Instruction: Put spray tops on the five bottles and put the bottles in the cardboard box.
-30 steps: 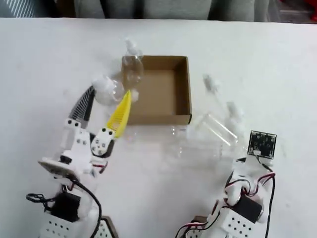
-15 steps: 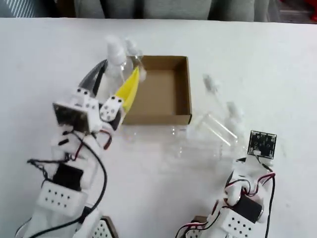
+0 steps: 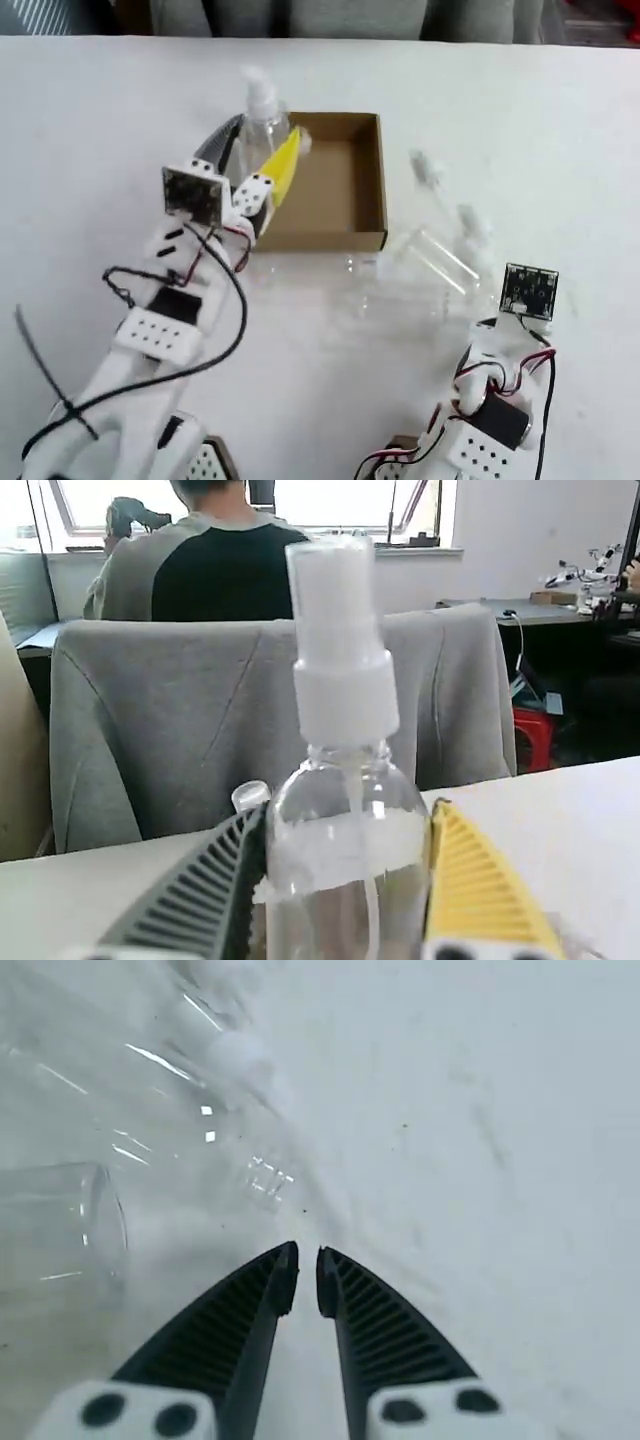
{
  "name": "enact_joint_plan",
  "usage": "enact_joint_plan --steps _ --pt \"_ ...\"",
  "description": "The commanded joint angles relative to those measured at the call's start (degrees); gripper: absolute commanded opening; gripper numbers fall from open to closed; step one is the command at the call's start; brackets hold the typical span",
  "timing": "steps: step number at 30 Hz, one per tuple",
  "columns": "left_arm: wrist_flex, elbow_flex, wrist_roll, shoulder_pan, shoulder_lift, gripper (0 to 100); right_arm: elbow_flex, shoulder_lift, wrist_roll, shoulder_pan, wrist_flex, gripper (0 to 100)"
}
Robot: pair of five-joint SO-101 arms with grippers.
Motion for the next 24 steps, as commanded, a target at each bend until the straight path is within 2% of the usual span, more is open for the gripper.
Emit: enact_joint_plan --steps 1,16,24 --pt "-5.27 -4.04 -0.44 0.04 3.91 2 0.44 -0.75 0.62 0.22 0.4 1.5" --pt "-25.49 -4.13 -0.44 -2.95 25.27 2 0.44 -0.75 0.62 0.22 0.4 1.5" --pt "-42.29 -4.48 -0.35 -2.42 37.93 2 0.44 -0.75 0.62 0.22 0.4 1.5"
